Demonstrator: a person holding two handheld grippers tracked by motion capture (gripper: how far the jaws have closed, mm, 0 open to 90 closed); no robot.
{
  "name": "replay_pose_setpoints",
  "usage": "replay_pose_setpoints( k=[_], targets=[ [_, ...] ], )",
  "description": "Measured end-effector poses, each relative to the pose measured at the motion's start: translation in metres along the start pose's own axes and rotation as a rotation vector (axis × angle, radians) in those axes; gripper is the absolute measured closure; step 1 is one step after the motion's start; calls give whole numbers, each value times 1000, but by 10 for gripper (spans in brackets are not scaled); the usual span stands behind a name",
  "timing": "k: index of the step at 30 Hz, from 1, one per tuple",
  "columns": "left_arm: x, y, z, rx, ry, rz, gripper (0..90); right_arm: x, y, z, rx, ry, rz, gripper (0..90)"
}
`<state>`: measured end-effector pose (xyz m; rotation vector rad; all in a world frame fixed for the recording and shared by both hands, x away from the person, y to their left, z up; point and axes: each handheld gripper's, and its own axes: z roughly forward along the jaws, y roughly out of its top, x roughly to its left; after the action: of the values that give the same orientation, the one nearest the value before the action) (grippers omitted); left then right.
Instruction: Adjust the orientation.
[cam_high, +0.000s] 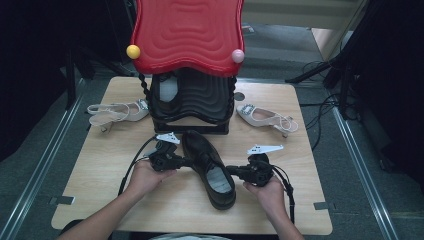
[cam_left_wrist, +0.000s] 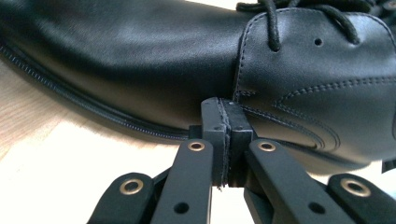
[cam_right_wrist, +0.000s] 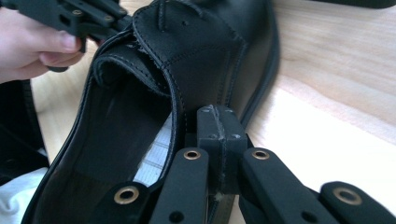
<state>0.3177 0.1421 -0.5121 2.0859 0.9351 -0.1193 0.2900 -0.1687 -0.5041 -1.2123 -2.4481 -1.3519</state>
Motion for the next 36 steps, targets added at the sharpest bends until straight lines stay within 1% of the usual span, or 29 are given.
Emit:
replay_pose_setpoints(
  k=[4,6,9,11,13,16,18,20,22,23,25,27,29,33,35,36],
  targets=[
    [2,2,1,3,-8,2,899,6,-1,1,-1,-22,-2,900],
    [2,2,2,4,-4,2,899,9,-3,0,-11,-48,5,900],
    [3,4,3,5,-11,5,899,17,-8,1,-41,-96,-16,900],
    [4,4,4,-5,-15,-8,899,21,-9,1,-45,-119,-38,900],
    [6,5,5,-12,-12,-14,899,23,-9,1,-39,-114,-32,900],
    [8,6,6,-14,-22,-14,893,25,-10,2,-38,-114,-32,900],
    [9,6,5,-8,-24,-18,885,26,-10,1,-34,-122,-45,900],
    [10,8,2,9,-18,-17,869,23,-8,0,-23,-127,-42,875],
    [10,9,-2,20,0,-3,847,21,-7,-2,-10,-122,-15,845],
    [10,10,-4,20,-1,-4,839,19,-6,-3,0,-121,-3,828],
    [10,11,-9,10,-14,-8,796,18,-5,-5,0,-124,-2,805],
    [8,12,-14,2,-12,10,765,20,-3,-8,1,-133,-10,780],
    [6,13,-19,3,-21,18,711,21,-2,-12,-10,-126,-17,748],
    [5,14,-27,6,-58,11,636,20,-1,-17,-10,-124,18,719],
    [5,13,-31,-10,-68,7,623,20,0,-20,-11,-121,21,712],
    [5,14,-33,-19,-74,-1,614,20,0,-21,-12,-126,20,710]
  ],
)
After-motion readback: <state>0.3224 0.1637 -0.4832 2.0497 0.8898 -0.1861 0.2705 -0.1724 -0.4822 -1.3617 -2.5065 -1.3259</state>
